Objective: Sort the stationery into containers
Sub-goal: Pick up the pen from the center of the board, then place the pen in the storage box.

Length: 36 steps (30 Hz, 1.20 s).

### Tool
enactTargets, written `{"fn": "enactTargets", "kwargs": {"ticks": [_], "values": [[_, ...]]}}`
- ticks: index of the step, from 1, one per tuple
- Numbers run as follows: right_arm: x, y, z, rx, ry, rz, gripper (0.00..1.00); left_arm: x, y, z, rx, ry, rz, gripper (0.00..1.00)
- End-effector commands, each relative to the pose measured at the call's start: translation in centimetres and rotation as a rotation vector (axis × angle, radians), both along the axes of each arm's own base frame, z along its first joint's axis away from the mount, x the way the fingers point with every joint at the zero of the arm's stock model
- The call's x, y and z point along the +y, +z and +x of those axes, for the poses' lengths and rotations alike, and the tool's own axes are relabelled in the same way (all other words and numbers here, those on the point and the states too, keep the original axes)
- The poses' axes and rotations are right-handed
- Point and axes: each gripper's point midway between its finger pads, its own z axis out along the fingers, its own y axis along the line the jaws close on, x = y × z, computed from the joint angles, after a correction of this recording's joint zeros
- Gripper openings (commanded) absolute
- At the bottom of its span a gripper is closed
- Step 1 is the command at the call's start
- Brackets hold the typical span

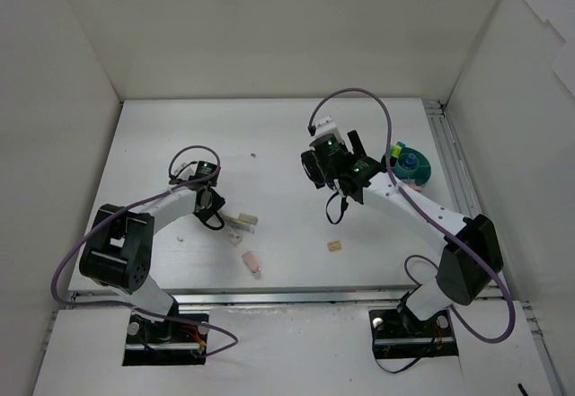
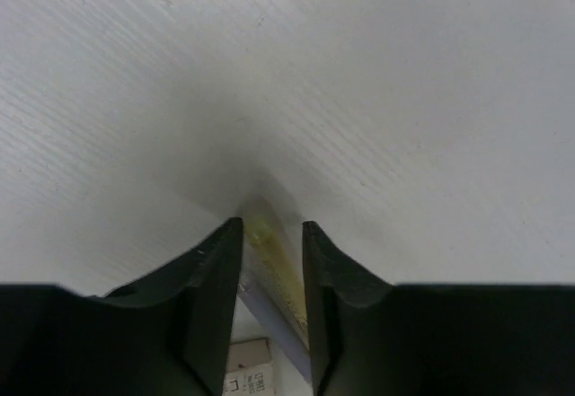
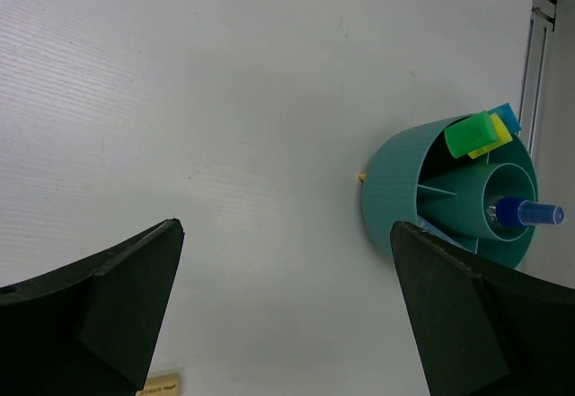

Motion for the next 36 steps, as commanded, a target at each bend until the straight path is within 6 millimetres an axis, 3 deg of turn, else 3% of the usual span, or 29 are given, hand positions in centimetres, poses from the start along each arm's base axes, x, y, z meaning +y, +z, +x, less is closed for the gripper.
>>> {"fn": "enactTargets", "kwargs": {"ticks": [1, 8, 14, 19, 20, 26, 27, 29, 32, 36], "values": [[-0.7, 2.1, 0.8, -0.084, -0.061, 0.033, 0.98, -0.4, 1.3, 2.2, -0.065, 0.042, -0.034, 0.24], [-0.6, 1.9, 0.7, -0.08, -0.059, 0.032, 0.98, -1.1, 1.5, 2.6, -0.062, 0.023, -0.021, 0.0], [0.4, 1.3, 0.3, -0.046, 0.0, 0.067, 0.98, -1.5, 2.9, 3.1, -0.111, 0.003, -0.025, 0.0], [2.5, 1.9, -0.5, -0.042, 0.143, 0.113, 0.98, -2.2, 6.5, 4.8, -0.217, -0.021, -0.06, 0.0], [3.6, 2.0, -1.0, -0.035, 0.213, 0.128, 0.98, -2.3, 7.9, 5.3, -0.255, -0.024, -0.066, 0.0], [7.5, 3.0, -3.0, -0.092, 0.481, 0.273, 0.98, -2.8, 12.5, 5.7, -0.382, -0.024, -0.108, 0.0], [8.7, 2.3, -4.1, -0.053, 0.556, 0.299, 0.98, -2.7, 13.3, 5.6, -0.406, -0.023, -0.114, 0.0], [10.5, 3.7, -5.3, -0.105, 0.693, 0.374, 0.98, -3.1, 14.8, 5.5, -0.446, -0.031, -0.132, 0.0], [13.6, 4.8, -7.6, -0.132, 0.88, 0.501, 0.98, -3.7, 16.1, 5.1, -0.477, -0.029, -0.153, 0.0], [17.1, 4.8, -8.0, -0.125, 0.965, 0.609, 0.98, -4.6, 17.4, 4.2, -0.512, -0.015, -0.188, 0.0]]}}
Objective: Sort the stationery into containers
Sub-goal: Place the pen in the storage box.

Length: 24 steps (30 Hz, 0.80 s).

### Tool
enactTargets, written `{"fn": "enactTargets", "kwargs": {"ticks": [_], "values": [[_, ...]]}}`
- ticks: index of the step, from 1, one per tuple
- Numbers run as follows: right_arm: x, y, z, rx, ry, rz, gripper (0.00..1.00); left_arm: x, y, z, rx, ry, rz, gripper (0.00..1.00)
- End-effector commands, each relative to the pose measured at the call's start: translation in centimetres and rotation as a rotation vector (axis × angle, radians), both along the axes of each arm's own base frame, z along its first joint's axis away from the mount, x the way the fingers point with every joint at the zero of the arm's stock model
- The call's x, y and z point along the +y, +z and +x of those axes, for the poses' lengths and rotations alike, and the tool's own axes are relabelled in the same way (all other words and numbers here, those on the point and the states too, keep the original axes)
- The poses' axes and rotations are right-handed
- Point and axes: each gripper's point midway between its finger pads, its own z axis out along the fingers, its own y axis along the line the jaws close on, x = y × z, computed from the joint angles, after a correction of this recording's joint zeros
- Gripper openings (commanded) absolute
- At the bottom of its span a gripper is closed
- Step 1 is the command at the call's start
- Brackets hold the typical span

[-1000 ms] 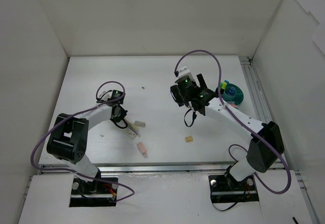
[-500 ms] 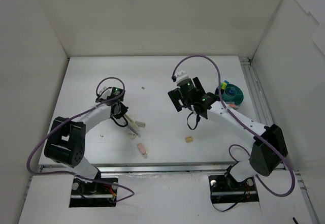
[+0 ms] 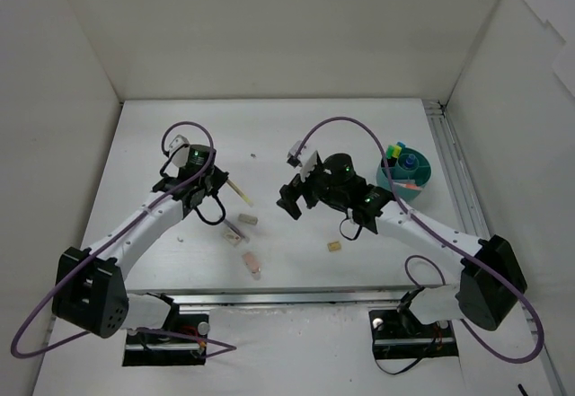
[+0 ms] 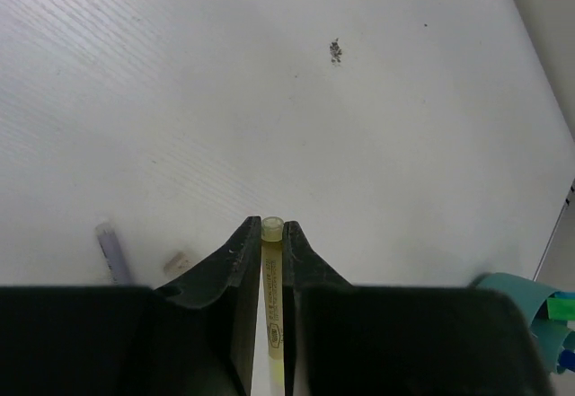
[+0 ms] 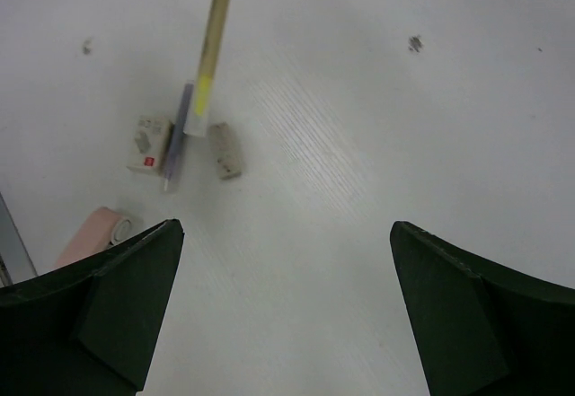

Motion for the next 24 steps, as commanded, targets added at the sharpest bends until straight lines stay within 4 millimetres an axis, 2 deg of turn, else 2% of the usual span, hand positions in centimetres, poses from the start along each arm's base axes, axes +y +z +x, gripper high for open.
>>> {"fn": "enactTargets", "kwargs": {"ticks": [1, 2, 4, 5, 6, 10, 13, 14, 16, 19, 22, 24], "values": [[5.3, 4.3, -0.5, -0.087, 0.177, 0.203, 0.98, -0.7, 4.5, 0.7, -0.132, 0.045, -0.069, 0.0], [6.2, 3.9, -0.7, -0.082, 0.181, 0.197, 0.98, -1.2, 4.8, 0.3, -0.143, 0.045, -0.084, 0.0], [7.2, 3.0, 0.1, -0.082, 0.163, 0.171, 0.98, -1.4, 5.1, -0.1, -0.152, 0.058, -0.1, 0.0], [8.0, 2.8, -0.2, -0.083, 0.176, 0.17, 0.98, -1.2, 5.8, -0.2, -0.181, 0.078, -0.091, 0.0], [8.1, 2.6, 0.1, -0.089, 0.158, 0.173, 0.98, -0.4, 5.0, -0.9, -0.136, 0.111, -0.072, 0.0], [8.1, 1.0, 0.7, -0.128, 0.151, 0.081, 0.98, -0.3, 6.1, -1.5, -0.175, 0.088, -0.077, 0.0], [9.1, 0.0, 0.6, -0.147, 0.172, 0.032, 0.98, -0.4, 7.1, -2.5, -0.205, 0.07, -0.099, 0.0], [9.3, -0.1, 0.6, -0.155, 0.176, 0.026, 0.98, -0.3, 6.7, -2.8, -0.203, 0.069, -0.099, 0.0], [10.4, 0.4, 0.3, -0.183, 0.194, 0.044, 0.98, -0.4, 7.3, -3.2, -0.225, 0.073, -0.122, 0.0], [11.1, 1.3, 0.3, -0.234, 0.178, 0.06, 0.97, -0.7, 7.1, -3.9, -0.225, 0.07, -0.13, 0.0], [12.1, 2.1, 0.0, -0.263, 0.182, 0.081, 0.93, -0.6, 7.0, -4.1, -0.225, 0.086, -0.135, 0.0], [12.6, 2.3, 0.0, -0.273, 0.174, 0.091, 0.85, -0.9, 6.9, -4.2, -0.223, 0.084, -0.139, 0.0]]}}
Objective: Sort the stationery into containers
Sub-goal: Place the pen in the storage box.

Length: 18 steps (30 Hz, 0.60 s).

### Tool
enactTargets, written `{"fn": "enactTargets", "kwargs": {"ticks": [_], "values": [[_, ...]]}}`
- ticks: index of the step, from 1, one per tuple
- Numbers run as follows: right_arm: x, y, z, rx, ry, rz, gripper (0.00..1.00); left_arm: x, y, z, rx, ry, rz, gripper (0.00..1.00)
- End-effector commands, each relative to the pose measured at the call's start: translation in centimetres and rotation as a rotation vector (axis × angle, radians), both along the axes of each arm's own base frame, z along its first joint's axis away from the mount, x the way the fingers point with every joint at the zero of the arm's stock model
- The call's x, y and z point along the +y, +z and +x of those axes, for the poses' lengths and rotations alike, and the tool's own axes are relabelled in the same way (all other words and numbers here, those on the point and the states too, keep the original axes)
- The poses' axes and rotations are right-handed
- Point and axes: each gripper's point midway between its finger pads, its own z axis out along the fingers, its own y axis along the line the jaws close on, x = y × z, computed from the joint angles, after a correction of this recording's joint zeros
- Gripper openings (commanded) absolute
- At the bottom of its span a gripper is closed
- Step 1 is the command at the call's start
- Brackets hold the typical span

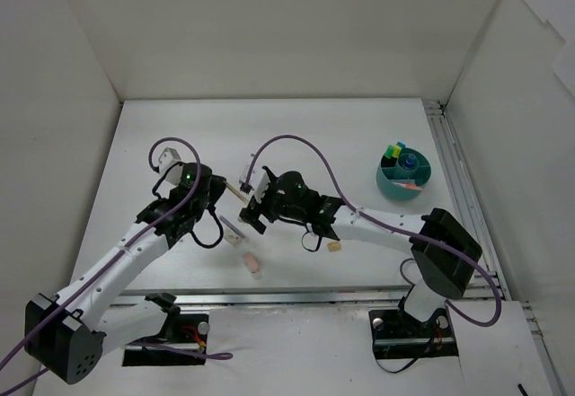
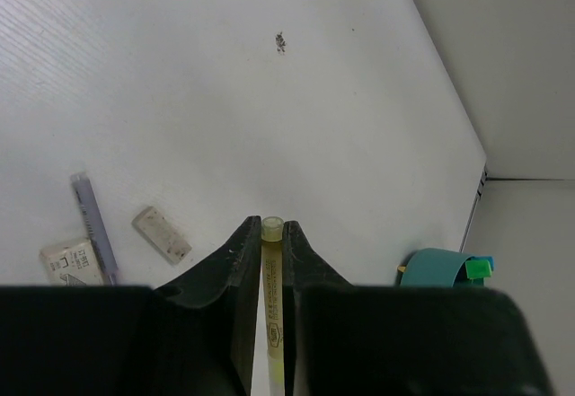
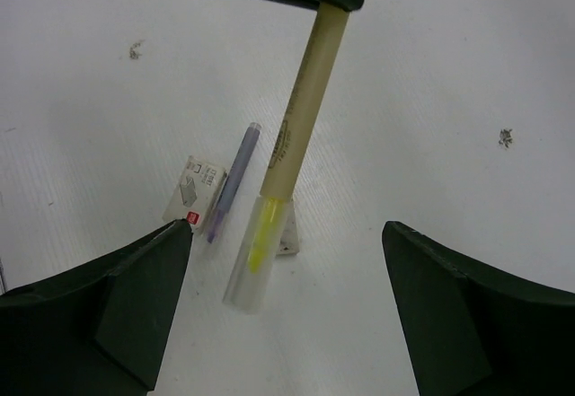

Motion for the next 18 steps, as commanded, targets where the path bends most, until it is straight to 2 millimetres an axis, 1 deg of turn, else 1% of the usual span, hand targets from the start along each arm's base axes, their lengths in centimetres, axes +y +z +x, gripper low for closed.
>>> {"fn": "enactTargets", "kwargs": {"ticks": [1, 2, 3, 4, 5, 7, 8, 10, 11, 12, 13, 14, 16, 17, 18], "values": [[2.2, 5.6, 1.8, -0.142, -0.04, 0.132, 0.82, -0.4, 2.0, 0.3, -0.064, 0.028, -0.047, 0.0], [2.3, 5.6, 2.0, -0.141, -0.049, 0.134, 0.72, -0.5, 2.0, 0.1, -0.064, 0.025, -0.046, 0.0], [2.4, 5.5, 1.9, -0.142, -0.053, 0.131, 0.66, -0.5, 1.9, 0.1, -0.064, 0.028, -0.045, 0.0], [2.3, 5.5, 2.1, -0.142, -0.066, 0.132, 0.57, -0.4, 1.8, 0.0, -0.061, 0.032, -0.048, 0.0], [2.3, 5.6, 2.2, -0.143, -0.075, 0.133, 0.38, -0.6, 1.9, -0.1, -0.066, 0.027, -0.051, 0.0], [2.1, 5.5, 2.3, -0.145, -0.088, 0.128, 0.26, -0.4, 2.1, -0.3, -0.074, 0.028, -0.053, 0.0], [2.0, 5.6, 2.3, -0.145, -0.09, 0.124, 0.12, -0.4, 2.3, -0.2, -0.081, 0.029, -0.055, 0.0], [1.9, 5.5, 2.3, -0.146, -0.09, 0.11, 0.0, -0.5, 2.4, -0.5, -0.09, 0.026, -0.056, 0.0], [1.8, 5.8, 2.4, -0.154, -0.093, 0.109, 0.0, -0.6, 2.8, -0.3, -0.113, 0.017, -0.057, 0.0], [1.7, 6.0, 2.4, -0.161, -0.096, 0.111, 0.0, -0.6, 2.7, -0.3, -0.114, 0.013, -0.053, 0.03], [1.6, 6.2, 2.5, -0.171, -0.099, 0.104, 0.0, -0.7, 2.9, -0.3, -0.118, 0.006, -0.051, 0.09], [1.2, 6.6, 2.6, -0.19, -0.102, 0.085, 0.0, -0.8, 2.9, -0.4, -0.118, -0.011, -0.038, 0.35], [0.4, 7.3, 3.3, -0.232, -0.136, 0.04, 0.0, -0.9, 3.2, -0.5, -0.117, -0.04, -0.005, 0.62], [-0.6, 7.5, 4.0, -0.274, -0.15, -0.019, 0.0, -0.9, 3.2, -0.8, -0.112, -0.061, 0.008, 0.79], [-1.6, 7.6, 4.8, -0.3, -0.172, -0.061, 0.0, -0.9, 3.4, -1.0, -0.116, -0.073, 0.019, 0.85]]}}
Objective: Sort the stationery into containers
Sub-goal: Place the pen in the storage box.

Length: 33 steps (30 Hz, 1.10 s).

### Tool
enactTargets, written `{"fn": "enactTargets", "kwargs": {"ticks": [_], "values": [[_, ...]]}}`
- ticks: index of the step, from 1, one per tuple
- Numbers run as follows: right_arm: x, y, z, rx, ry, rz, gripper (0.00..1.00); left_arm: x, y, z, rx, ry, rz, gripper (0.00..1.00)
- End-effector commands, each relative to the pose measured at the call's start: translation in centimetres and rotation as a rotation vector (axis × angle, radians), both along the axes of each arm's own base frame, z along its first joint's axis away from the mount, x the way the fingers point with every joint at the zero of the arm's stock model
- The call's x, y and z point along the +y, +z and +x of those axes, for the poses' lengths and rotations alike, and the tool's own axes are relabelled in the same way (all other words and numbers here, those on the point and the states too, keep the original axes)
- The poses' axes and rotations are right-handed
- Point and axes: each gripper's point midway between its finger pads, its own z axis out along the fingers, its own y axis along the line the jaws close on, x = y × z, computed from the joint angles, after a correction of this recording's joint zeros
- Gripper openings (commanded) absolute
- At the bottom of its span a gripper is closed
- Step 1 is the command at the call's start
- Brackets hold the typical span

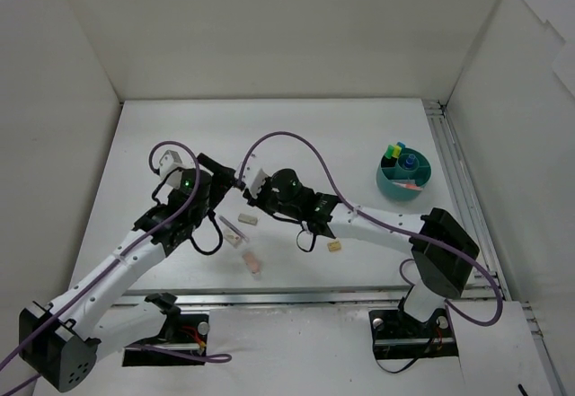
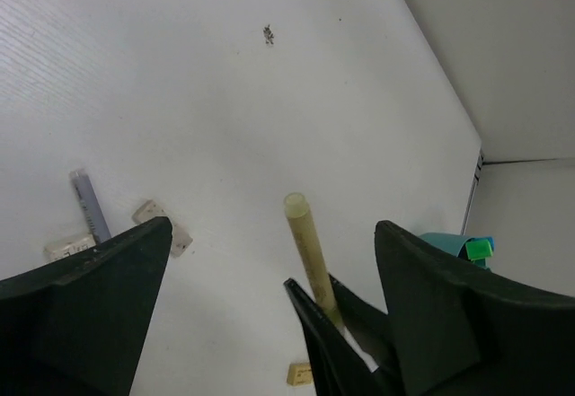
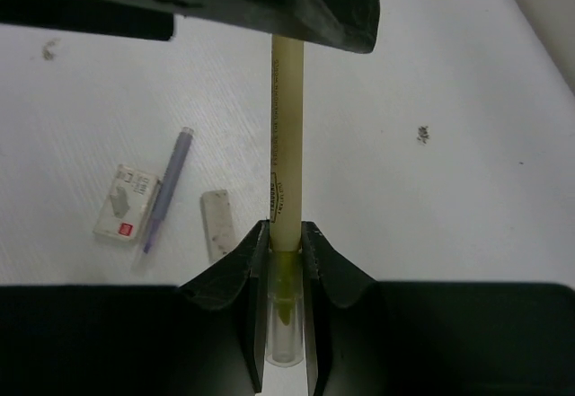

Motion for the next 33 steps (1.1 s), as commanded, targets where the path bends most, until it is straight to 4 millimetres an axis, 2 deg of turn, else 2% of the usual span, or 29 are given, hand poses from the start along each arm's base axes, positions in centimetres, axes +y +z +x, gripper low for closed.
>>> {"fn": "enactTargets", "kwargs": {"ticks": [1, 4, 7, 9, 11, 12, 14, 15, 16, 17, 18, 19, 20, 21, 22, 24, 25, 27, 30, 33], "values": [[-2.3, 6.1, 3.1, -0.192, -0.08, -0.049, 0.0, -0.3, 2.8, -0.1, -0.079, -0.055, 0.021, 0.94], [-7.1, 5.6, 5.6, -0.247, -0.119, -0.264, 0.0, 0.3, 3.1, -1.0, -0.091, -0.092, 0.08, 1.0], [-12.6, 7.3, 8.2, -0.341, -0.19, -0.44, 0.0, 1.4, 3.3, -2.0, -0.099, -0.114, 0.157, 1.0], [-16.9, 7.7, 9.0, -0.34, -0.238, -0.597, 0.0, 2.4, 2.6, -2.7, -0.061, -0.115, 0.222, 1.0], [-19.7, 7.8, 9.2, -0.328, -0.242, -0.716, 0.0, 3.5, 1.5, -3.0, -0.017, -0.136, 0.291, 1.0], [-21.7, 8.2, 9.8, -0.33, -0.294, -0.765, 0.0, 3.8, 0.9, -2.9, 0.01, -0.145, 0.31, 1.0], [-23.1, 9.5, 10.9, -0.352, -0.31, -0.817, 0.0, 4.5, -0.3, -2.8, 0.057, -0.158, 0.319, 1.0], [-24.0, 9.3, 11.2, -0.339, -0.284, -0.856, 0.0, 4.6, -1.2, -2.7, 0.085, -0.162, 0.323, 0.99], [-24.7, 9.4, 11.0, -0.32, -0.25, -0.916, 0.0, 4.2, -1.4, -2.5, 0.087, -0.188, 0.315, 1.0], [-25.2, 8.6, 11.1, -0.32, -0.188, -1.013, 0.0, 3.9, -1.8, -2.5, 0.096, -0.216, 0.329, 1.0], [-26.7, 8.2, 11.0, -0.305, -0.179, -1.11, 0.0, 4.0, -2.2, -2.2, 0.111, -0.223, 0.333, 0.99], [-28.1, 6.5, 10.5, -0.276, -0.101, -1.25, 0.0, 3.7, -2.3, -2.1, 0.114, -0.241, 0.334, 1.0], [-29.2, 5.9, 10.3, -0.257, -0.09, -1.329, 0.0, 3.7, -2.6, -2.0, 0.122, -0.248, 0.344, 1.0], [-31.7, 6.0, 10.1, -0.228, -0.134, -1.451, 0.0, 3.6, -2.9, -1.9, 0.138, -0.252, 0.352, 1.0], [-33.0, 5.0, 9.5, -0.194, -0.095, -1.549, 0.0, 3.6, -3.1, -1.8, 0.145, -0.253, 0.357, 0.99], [-36.0, 5.0, 9.0, -0.139, -0.116, -1.639, 0.0, 3.6, -3.9, -1.7, 0.173, -0.259, 0.368, 0.99], [-36.8, 5.2, 8.4, -0.119, -0.092, -1.666, 0.0, 3.4, -4.1, -1.6, 0.176, -0.265, 0.366, 1.0], [-38.3, 5.4, 8.0, -0.082, -0.089, -1.671, 0.0, 3.2, -4.8, -1.4, 0.201, -0.278, 0.374, 0.99], [-39.9, 3.9, 7.0, 0.001, -0.029, -1.731, 0.0, 2.7, -5.7, -1.1, 0.227, -0.295, 0.367, 1.0], [-41.0, 2.6, 7.0, 0.052, 0.002, -1.745, 0.0, 2.2, -6.3, -0.7, 0.247, -0.308, 0.361, 1.0]]}}
